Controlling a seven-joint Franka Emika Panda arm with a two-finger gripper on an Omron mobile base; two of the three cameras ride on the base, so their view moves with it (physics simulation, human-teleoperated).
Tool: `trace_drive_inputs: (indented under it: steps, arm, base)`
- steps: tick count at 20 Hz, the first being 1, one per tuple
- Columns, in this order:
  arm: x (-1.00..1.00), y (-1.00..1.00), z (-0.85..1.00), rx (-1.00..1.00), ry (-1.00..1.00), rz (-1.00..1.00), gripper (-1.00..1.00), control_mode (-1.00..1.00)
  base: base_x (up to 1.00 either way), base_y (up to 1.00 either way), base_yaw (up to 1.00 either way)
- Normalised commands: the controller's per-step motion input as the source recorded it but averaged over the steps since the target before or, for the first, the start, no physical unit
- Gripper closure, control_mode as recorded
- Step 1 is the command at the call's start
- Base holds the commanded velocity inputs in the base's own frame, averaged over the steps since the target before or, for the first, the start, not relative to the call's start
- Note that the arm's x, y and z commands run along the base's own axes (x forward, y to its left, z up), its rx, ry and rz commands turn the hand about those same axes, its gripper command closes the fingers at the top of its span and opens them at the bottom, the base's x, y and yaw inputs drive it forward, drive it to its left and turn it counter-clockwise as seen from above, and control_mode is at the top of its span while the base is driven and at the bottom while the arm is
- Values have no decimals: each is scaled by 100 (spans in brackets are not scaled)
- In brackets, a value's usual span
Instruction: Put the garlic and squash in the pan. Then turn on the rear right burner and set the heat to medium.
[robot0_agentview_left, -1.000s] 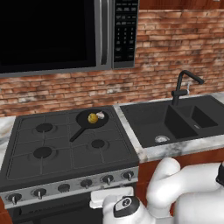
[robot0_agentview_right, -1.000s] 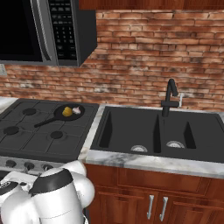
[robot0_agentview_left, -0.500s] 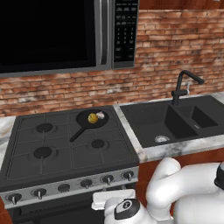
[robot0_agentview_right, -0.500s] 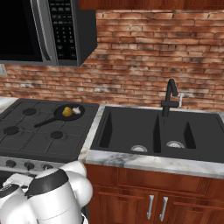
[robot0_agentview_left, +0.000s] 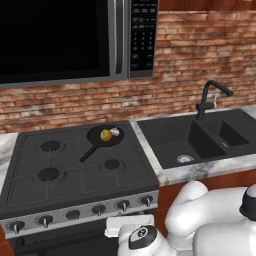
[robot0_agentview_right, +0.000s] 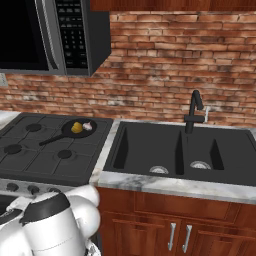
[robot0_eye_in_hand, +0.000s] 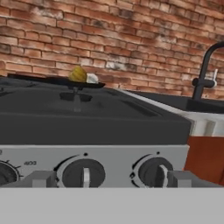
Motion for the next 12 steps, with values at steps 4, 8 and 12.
trace_drive_inputs:
  steps: [4,8,12]
  arm:
    - [75,-13,2,0,0,0,-100,-100]
    - [62,-31,-2,0,2,0,-100,-100]
    - [32,-51,-21,0,1,0,-100,-100]
  base:
    - [0,0,0]
    - [0,0,0]
    - [0,0,0]
